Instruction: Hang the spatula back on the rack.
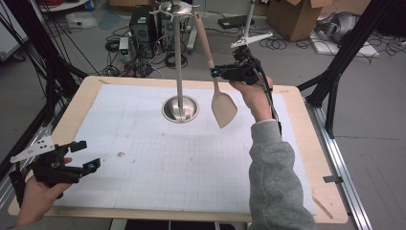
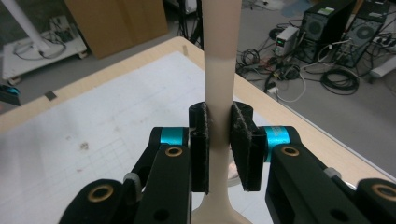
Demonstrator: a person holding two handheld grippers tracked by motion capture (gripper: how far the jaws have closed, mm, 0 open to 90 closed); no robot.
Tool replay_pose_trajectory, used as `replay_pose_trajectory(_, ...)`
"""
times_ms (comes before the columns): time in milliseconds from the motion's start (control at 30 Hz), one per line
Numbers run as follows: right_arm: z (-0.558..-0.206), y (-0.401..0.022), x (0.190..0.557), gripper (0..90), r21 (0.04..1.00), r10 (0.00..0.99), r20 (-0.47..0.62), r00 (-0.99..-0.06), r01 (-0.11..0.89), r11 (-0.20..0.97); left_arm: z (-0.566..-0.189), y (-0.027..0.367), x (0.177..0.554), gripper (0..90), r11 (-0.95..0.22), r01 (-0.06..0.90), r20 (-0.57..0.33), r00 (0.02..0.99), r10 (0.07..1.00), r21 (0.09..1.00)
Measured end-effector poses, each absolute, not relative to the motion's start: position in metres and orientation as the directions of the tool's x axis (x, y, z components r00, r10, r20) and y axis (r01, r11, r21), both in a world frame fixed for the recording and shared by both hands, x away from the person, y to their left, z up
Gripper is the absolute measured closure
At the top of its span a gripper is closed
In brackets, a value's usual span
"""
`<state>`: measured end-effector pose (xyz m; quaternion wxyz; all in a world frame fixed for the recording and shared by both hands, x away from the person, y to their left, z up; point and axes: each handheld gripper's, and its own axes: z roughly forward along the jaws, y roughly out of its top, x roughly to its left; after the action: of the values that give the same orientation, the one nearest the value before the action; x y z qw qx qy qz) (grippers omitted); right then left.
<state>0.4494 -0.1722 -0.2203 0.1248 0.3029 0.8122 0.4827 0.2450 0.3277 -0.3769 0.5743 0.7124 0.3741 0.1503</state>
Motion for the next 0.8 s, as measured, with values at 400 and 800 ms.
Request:
replay_pose_trajectory(400, -0.223, -0.166, 0.453, 78.4, 0.856, 0.606, 0.086, -0.79, 0.371, 0.361, -0.377, 0.329, 0.244, 2.6, -0.058, 0.359, -0.215, 0.673, 0.708, 0.931)
replay_pose_trajectory(800, -0.23, -0.157, 0.46, 78.4, 0.857, 0.596, 0.101, -0.796, 0.374, 0.355, -0.377, 0.329, 0.243, 2.6, -0.057, 0.36, -0.216, 0.671, 0.709, 0.931)
